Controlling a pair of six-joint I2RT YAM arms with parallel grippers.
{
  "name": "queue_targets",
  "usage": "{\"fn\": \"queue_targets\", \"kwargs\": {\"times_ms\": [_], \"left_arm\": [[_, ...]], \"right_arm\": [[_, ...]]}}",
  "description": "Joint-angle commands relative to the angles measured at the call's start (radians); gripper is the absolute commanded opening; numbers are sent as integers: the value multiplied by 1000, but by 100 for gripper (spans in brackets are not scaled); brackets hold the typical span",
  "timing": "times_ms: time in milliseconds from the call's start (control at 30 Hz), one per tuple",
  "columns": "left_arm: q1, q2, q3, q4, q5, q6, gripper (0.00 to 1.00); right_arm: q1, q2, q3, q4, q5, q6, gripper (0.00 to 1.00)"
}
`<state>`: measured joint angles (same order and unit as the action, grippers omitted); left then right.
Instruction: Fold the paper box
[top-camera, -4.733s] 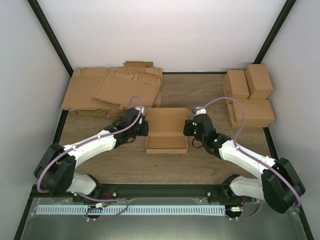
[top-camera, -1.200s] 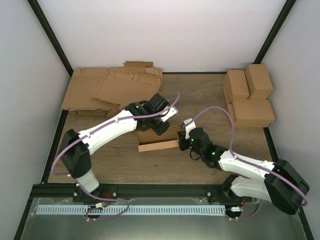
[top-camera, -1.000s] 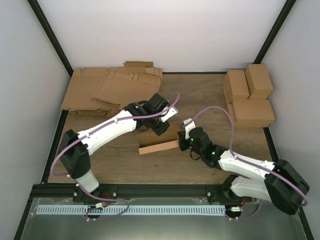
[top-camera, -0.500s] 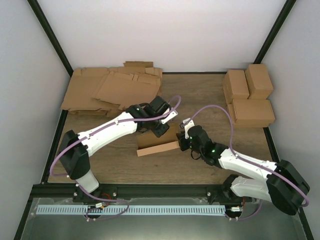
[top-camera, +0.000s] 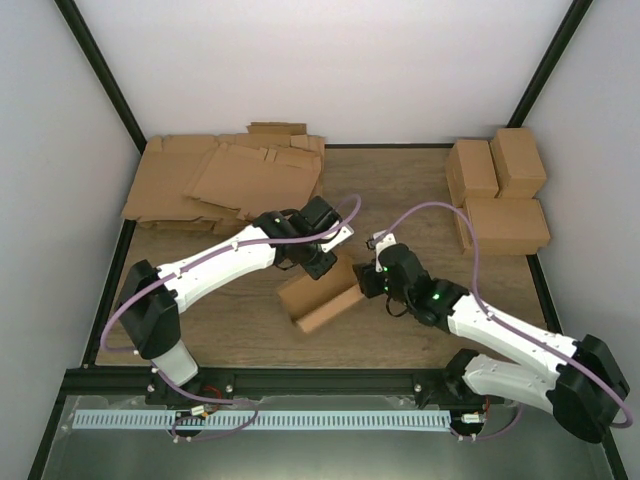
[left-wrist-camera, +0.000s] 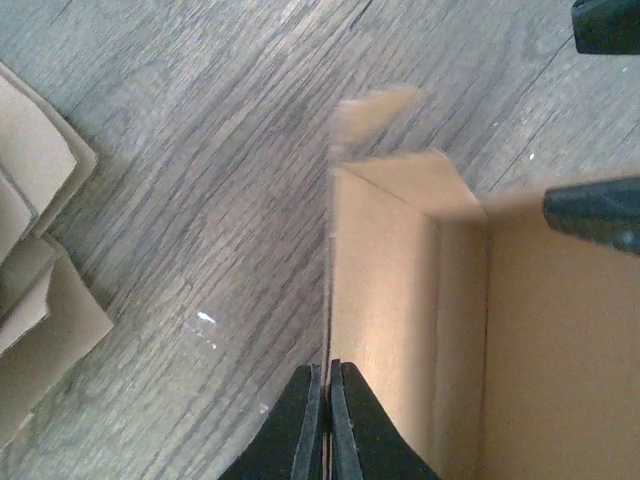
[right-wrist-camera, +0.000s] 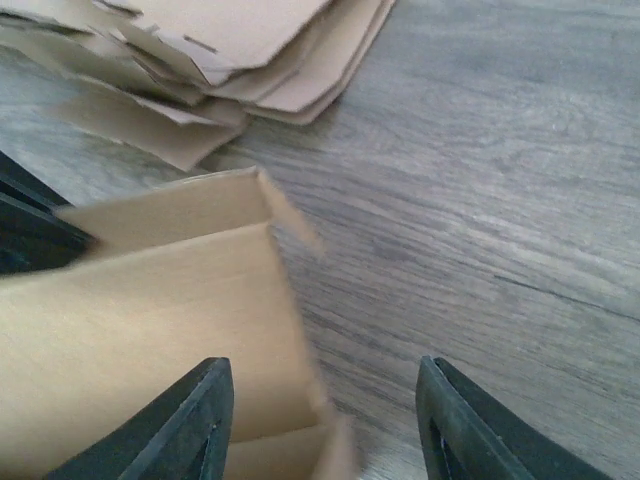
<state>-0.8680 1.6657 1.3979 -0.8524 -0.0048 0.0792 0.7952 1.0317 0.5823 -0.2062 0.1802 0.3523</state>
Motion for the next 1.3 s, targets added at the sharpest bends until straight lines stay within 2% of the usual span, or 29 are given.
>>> {"fn": "queue_targets", "kwargs": {"times_ms": [0,300,567,733,1033,1267], "left_arm": [[-11,2,0,35,10,-32,4],[-10,-2,-4,34,5,-37,4],[-11,0,-9,39,1,-45,4],[-11,2,-17,44,-1,-53,4],[-10,5,-17,49,3,-66,4],[-11,-1,-22,49,15,-73,4]], "right_arm": [[13,-47,89,-79,-18,55,53],[13,-137,165,-276,-116,133,64],[13,-210,161,-413,-132,306,79],[13,-244,142,-465,-212,423,81],[13,-313,41,-427,-322,531,80],[13,-336,-96,-234,-405,629,79]]}}
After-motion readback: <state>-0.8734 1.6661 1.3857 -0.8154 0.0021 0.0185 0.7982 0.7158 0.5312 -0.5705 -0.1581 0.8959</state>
